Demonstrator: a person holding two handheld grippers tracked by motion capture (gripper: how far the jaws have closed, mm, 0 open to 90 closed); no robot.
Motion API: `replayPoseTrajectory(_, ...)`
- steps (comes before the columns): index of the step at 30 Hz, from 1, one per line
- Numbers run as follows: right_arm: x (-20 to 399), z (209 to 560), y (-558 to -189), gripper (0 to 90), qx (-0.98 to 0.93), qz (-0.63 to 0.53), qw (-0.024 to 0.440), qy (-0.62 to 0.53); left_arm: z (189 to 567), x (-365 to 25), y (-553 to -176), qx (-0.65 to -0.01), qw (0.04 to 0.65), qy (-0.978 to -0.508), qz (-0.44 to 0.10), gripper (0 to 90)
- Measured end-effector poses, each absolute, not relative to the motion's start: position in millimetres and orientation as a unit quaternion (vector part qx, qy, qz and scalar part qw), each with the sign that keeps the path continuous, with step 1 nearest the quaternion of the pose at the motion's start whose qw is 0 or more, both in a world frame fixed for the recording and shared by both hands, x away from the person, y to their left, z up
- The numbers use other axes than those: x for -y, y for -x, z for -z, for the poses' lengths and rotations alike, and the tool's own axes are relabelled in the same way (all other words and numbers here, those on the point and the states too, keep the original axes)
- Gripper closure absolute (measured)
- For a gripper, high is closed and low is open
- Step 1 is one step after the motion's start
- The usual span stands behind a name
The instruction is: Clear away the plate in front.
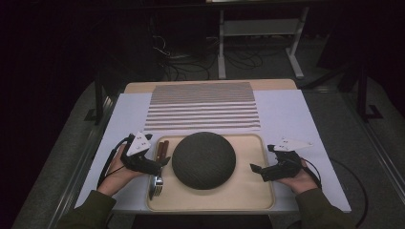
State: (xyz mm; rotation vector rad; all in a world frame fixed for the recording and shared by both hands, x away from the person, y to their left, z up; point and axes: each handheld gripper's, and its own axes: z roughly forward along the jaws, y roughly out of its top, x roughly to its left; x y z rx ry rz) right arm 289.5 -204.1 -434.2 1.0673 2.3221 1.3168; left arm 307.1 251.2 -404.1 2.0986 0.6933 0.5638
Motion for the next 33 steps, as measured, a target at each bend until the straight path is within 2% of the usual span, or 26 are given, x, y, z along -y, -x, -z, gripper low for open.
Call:
replayPoseTrajectory(19, 204, 434, -289, 0.0, -0.802, -0.453, 0.127, -0.368, 410, -280, -321, -0.331, 0.465, -0.809, -0.138, 0.0)
replayPoseTrajectory(33, 204, 434, -289, 0.0, -0.803, -0.452, 0.126, -0.368, 416, -290, -321, -0.326, 0.463, -0.813, -0.136, 0.0)
